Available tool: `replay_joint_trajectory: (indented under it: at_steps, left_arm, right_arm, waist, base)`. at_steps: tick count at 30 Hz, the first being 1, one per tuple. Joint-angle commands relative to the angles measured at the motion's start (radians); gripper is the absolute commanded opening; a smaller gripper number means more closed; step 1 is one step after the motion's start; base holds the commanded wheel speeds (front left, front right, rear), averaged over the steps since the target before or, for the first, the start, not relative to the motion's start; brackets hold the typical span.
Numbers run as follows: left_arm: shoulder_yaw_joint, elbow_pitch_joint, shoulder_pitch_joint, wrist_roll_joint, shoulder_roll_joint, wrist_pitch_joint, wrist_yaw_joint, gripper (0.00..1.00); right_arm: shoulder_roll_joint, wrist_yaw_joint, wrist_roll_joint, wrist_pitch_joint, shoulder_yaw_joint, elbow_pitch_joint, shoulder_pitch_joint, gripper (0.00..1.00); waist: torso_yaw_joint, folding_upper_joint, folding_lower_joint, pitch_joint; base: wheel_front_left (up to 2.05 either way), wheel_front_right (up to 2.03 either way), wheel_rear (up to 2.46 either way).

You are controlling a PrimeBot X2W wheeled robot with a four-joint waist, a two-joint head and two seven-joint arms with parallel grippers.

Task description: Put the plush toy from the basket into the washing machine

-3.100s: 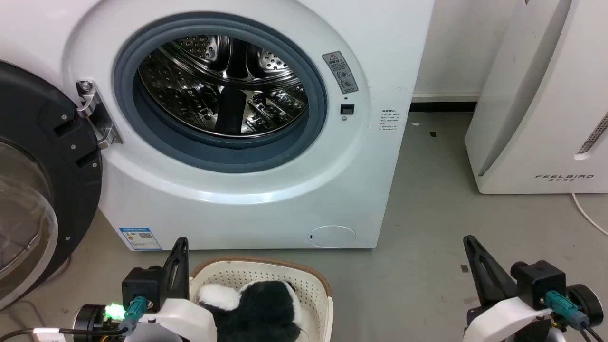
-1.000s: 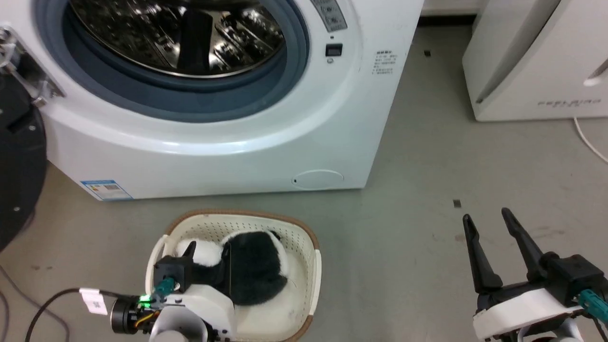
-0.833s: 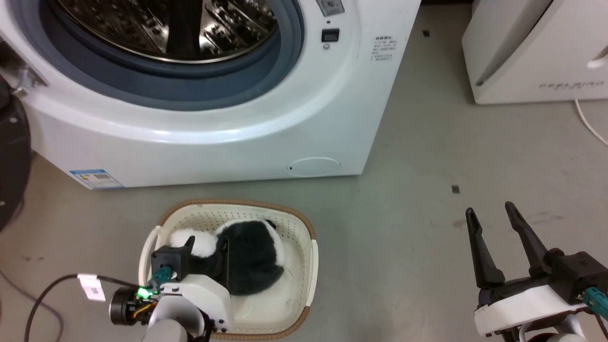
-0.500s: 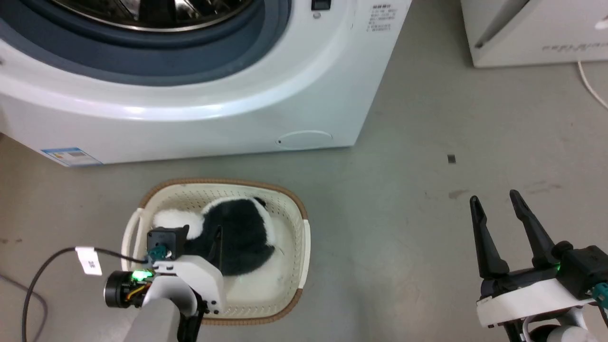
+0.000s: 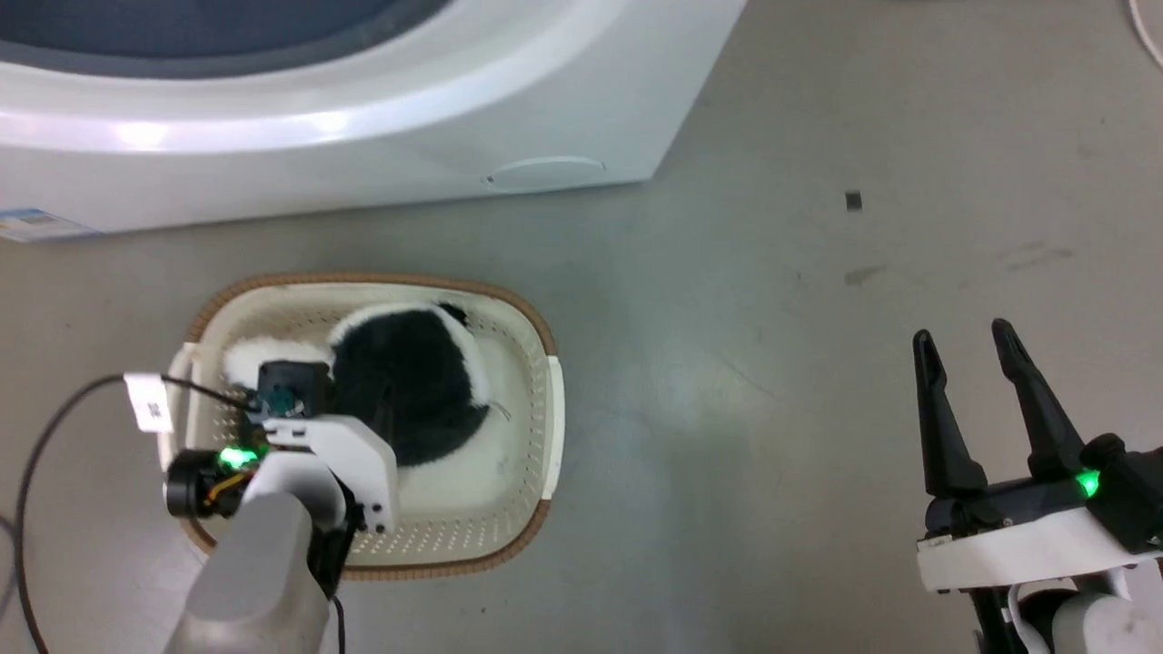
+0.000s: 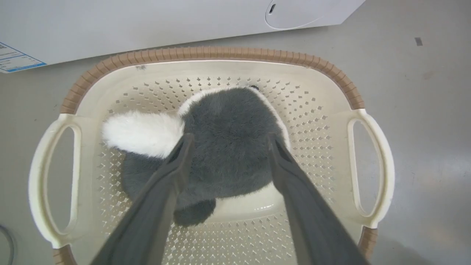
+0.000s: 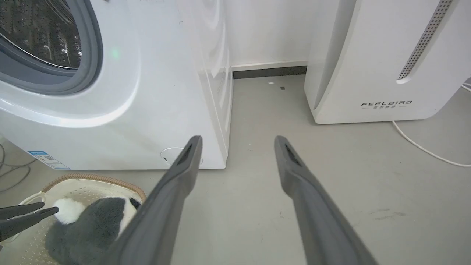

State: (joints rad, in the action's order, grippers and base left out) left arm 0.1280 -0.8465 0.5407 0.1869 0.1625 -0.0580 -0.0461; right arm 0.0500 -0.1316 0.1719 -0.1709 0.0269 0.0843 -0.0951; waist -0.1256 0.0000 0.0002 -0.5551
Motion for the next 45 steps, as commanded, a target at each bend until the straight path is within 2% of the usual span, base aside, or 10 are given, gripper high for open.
replay_joint_trajectory:
  at_steps: [1,10,14,35,36,37,45]
  left_arm:
    - [0.015,-0.038,0.050,0.000,0.015,0.006,0.002,1.00]
    - [0.062,-0.143,0.165,-0.003,0.068,0.055,-0.002,1.00]
    - [0.118,-0.182,0.217,-0.040,0.102,0.046,-0.014,1.00]
    - [0.237,-0.399,0.428,-0.015,0.163,0.161,-0.069,1.00]
    - [0.246,-0.410,0.432,-0.014,0.165,0.163,-0.072,0.20]
    - [0.254,-0.420,0.438,-0.012,0.166,0.161,-0.075,0.00]
    - [0.268,-0.440,0.426,0.019,0.160,0.130,-0.082,0.00]
  right_arm:
    - [0.000,0.001,0.011,-0.014,-0.008,0.008,-0.024,1.00]
    - [0.000,0.001,0.047,-0.033,-0.018,0.025,-0.053,1.00]
    - [0.000,0.001,0.065,-0.041,-0.018,0.028,-0.066,1.00]
    - [0.000,0.001,0.130,-0.083,-0.036,0.040,-0.110,1.00]
    - [0.000,0.001,0.131,-0.085,-0.036,0.042,-0.111,1.00]
    - [0.000,0.001,0.134,-0.087,-0.035,0.043,-0.112,1.00]
    - [0.000,0.001,0.127,-0.091,-0.019,0.042,-0.111,1.00]
  waist:
    - [-0.023,0.0000,-0.0002,-0.056]
    - [-0.064,0.0000,-0.0002,-0.167]
    - [-0.082,0.0000,-0.0002,-0.213]
    - [-0.140,0.0000,-0.0002,-0.408]
    - [-0.142,0.0000,-0.0002,-0.415]
    - [-0.143,0.0000,-0.0002,-0.422]
    - [-0.135,0.0000,-0.0002,-0.400]
  base:
    - [0.00,0.00,0.00]
    - [0.00,0.00,0.00]
    - [0.00,0.00,0.00]
    - [0.00,0.00,0.00]
    - [0.00,0.00,0.00]
    - [0.00,0.00,0.00]
    - [0.00,0.00,0.00]
